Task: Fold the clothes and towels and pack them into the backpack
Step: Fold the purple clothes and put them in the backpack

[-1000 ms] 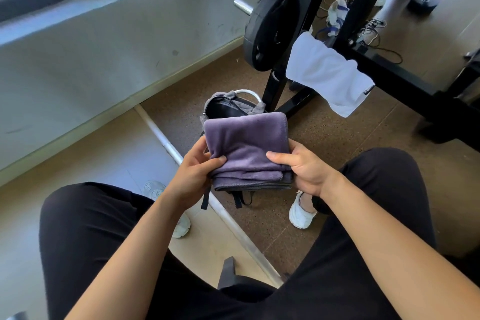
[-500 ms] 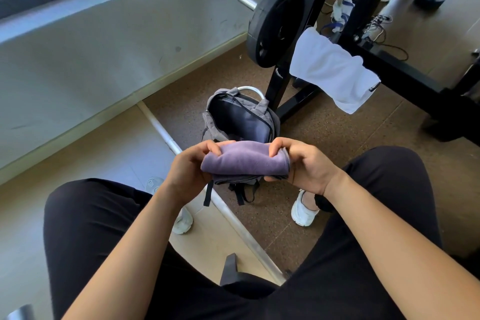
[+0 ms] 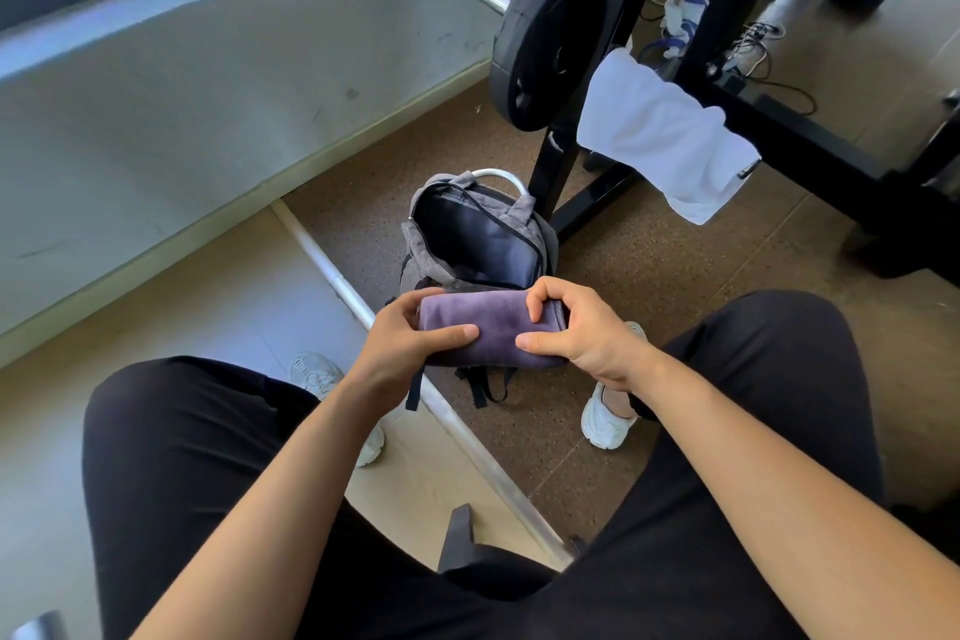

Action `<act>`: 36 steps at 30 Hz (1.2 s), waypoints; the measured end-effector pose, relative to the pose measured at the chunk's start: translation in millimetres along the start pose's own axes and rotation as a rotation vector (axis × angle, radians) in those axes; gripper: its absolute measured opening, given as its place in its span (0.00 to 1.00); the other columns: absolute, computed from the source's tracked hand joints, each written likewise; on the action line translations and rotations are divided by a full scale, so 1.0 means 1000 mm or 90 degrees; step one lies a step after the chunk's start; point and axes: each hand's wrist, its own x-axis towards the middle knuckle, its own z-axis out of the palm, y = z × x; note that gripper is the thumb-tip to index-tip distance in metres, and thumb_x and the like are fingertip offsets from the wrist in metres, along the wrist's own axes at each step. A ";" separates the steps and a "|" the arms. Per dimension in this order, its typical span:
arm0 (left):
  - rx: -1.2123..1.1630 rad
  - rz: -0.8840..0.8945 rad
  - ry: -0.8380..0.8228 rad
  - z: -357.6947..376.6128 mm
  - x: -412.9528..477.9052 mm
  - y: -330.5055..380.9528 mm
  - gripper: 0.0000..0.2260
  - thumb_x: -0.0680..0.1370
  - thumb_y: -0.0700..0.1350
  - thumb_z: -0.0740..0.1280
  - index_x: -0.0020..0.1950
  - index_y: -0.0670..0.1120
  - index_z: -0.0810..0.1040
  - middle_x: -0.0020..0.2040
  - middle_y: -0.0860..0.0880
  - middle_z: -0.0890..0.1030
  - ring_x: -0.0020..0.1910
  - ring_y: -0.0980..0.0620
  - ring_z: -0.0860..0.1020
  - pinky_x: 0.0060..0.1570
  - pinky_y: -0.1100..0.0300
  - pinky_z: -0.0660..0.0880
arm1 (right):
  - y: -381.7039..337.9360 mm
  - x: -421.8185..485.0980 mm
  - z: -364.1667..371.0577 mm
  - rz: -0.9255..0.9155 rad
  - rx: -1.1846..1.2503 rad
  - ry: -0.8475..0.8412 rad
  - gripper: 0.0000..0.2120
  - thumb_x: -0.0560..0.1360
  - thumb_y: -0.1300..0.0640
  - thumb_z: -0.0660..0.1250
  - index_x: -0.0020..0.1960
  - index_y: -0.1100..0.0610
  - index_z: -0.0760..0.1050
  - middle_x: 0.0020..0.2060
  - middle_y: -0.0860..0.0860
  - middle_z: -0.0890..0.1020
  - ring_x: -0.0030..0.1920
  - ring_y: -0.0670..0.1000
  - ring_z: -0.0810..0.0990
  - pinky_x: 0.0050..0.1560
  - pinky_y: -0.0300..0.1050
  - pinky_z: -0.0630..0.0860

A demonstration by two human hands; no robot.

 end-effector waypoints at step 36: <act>0.892 0.395 -0.208 -0.058 0.266 0.008 0.41 0.64 0.60 0.73 0.77 0.54 0.69 0.78 0.50 0.68 0.74 0.43 0.66 0.66 0.44 0.72 | 0.055 0.179 -0.003 0.214 -0.149 0.289 0.12 0.76 0.64 0.71 0.53 0.49 0.79 0.56 0.47 0.77 0.56 0.46 0.73 0.59 0.46 0.75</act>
